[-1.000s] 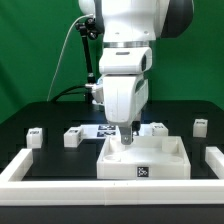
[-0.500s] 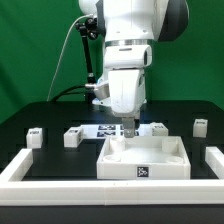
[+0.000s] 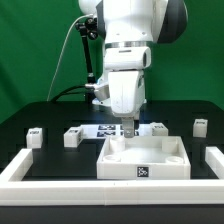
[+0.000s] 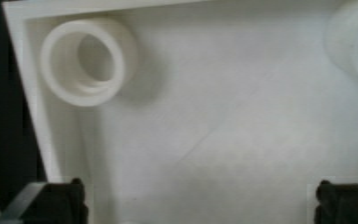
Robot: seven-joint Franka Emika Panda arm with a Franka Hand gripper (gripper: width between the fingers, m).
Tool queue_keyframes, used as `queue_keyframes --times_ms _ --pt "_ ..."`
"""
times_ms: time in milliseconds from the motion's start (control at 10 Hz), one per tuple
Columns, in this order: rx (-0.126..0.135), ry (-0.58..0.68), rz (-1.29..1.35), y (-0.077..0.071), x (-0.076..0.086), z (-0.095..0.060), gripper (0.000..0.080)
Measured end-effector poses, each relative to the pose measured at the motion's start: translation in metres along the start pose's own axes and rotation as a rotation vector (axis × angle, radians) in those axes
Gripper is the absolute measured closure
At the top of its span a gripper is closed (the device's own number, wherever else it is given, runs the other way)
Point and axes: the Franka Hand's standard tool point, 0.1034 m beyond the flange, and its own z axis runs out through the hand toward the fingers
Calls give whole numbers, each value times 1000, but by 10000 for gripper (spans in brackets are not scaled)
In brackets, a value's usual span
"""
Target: Assemble one leg
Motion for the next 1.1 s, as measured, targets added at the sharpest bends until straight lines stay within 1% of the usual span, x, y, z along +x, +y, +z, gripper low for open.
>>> queue_keyframes --times_ms 100,200,600,900,1100 --pt "16 -2 26 -14 7 1 150" --pt "32 -4 35 -26 11 4 150" --pt "40 -6 10 -27 9 6 150" --pt "79 -8 -70 -51 4 23 150" --pt "108 -9 -90 -59 -2 35 150"
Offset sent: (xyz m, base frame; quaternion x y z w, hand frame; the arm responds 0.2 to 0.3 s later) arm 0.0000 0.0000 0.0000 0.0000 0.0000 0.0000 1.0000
